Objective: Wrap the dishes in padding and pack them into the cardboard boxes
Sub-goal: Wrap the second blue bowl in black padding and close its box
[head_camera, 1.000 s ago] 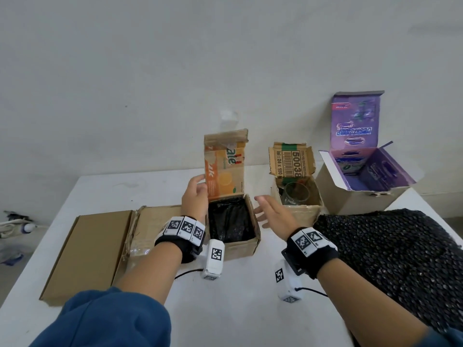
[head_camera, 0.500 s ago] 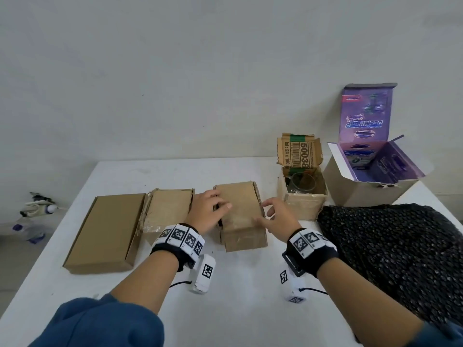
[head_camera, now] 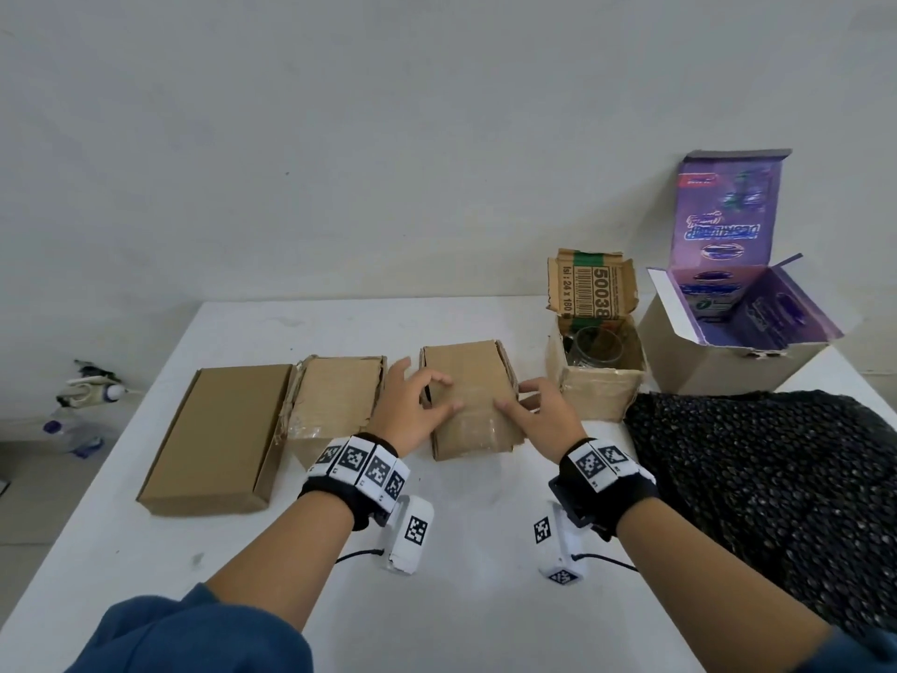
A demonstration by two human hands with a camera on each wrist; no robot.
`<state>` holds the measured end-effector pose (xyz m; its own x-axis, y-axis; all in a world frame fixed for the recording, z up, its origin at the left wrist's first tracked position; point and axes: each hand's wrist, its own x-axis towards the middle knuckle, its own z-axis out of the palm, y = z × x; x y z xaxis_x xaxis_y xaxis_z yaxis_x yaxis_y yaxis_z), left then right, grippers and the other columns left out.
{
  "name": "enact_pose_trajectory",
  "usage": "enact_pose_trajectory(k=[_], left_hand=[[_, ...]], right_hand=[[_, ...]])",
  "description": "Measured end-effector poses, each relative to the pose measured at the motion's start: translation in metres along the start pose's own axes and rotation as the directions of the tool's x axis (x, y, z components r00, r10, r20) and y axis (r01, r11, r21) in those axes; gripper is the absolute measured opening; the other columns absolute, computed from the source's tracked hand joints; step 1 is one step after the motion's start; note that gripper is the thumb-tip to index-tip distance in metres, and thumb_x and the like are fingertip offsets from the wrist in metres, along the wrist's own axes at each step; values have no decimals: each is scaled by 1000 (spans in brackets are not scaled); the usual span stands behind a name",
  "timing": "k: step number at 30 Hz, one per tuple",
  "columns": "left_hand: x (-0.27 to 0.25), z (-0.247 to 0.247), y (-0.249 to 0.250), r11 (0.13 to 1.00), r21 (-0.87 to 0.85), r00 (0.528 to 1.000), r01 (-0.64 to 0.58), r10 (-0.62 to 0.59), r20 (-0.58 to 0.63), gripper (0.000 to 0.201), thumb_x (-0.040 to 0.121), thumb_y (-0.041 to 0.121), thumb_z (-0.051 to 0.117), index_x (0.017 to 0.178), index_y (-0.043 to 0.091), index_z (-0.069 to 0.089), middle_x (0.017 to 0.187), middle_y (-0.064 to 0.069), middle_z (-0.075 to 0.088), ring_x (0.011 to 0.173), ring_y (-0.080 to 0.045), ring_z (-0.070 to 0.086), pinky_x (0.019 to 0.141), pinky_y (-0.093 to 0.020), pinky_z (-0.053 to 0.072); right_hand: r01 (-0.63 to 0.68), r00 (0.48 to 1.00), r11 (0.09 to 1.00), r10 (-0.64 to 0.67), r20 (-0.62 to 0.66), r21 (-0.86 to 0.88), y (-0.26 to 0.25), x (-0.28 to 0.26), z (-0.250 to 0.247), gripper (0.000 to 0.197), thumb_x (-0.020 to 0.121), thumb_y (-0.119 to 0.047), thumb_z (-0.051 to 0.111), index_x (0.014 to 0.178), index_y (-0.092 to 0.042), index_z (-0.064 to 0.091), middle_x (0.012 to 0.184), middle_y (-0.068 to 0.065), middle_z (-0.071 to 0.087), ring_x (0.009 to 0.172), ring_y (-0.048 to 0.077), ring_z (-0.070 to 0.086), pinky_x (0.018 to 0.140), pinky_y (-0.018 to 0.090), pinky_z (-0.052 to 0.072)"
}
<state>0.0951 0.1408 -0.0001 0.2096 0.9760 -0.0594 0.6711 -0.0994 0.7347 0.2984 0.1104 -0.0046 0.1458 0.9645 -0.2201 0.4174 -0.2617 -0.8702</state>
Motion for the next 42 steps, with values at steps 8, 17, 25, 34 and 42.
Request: enact_pose_trajectory(k=[8, 17, 25, 34, 42], left_hand=[[47, -14, 19, 999, -42, 985, -14, 7, -170, 24, 90, 32, 59, 107, 19, 69, 109, 2, 68, 94, -11, 58, 77, -19, 37], [77, -12, 19, 994, -76, 983, 79, -91, -162, 33, 92, 39, 53, 120, 21, 59, 121, 1, 62, 114, -18, 55, 90, -25, 41], [94, -14, 12, 978, -178, 994, 108, -112, -13, 51, 88, 43, 58, 134, 22, 46, 131, -1, 52, 118, -19, 51, 95, -27, 42], [113, -21, 11, 972, -186, 990, 142, -141, 24, 46, 87, 41, 62, 126, 20, 49, 112, 2, 56, 97, -13, 54, 79, -23, 41], [123, -23, 8, 969, -180, 985, 170, -160, 65, 42, 88, 43, 60, 122, 21, 50, 108, 3, 56, 97, -17, 57, 82, -30, 49]], right_hand=[[-50, 999, 999, 50, -12, -5, -13, 7, 3, 53, 77, -63, 59, 69, -11, 56, 80, 13, 67, 76, 27, 68, 72, 46, 59], [-138, 990, 960, 124, 73, 242, -20, 24, 31, 23, 80, -26, 73, 65, -12, 66, 75, 0, 65, 73, 14, 58, 77, 26, 53], [79, 995, 992, -73, -64, 103, -14, 40, 39, 25, 81, -23, 73, 67, -2, 71, 71, 18, 68, 62, 13, 57, 62, 6, 42], [73, 966, 994, -90, -241, -77, -15, 51, 55, 29, 82, -28, 70, 71, -2, 64, 99, 5, 45, 80, 13, 49, 85, 20, 43], [76, 950, 980, -127, -284, -185, -8, 66, 52, 42, 77, -25, 75, 58, -17, 39, 96, 2, 45, 69, 6, 45, 76, 20, 46]])
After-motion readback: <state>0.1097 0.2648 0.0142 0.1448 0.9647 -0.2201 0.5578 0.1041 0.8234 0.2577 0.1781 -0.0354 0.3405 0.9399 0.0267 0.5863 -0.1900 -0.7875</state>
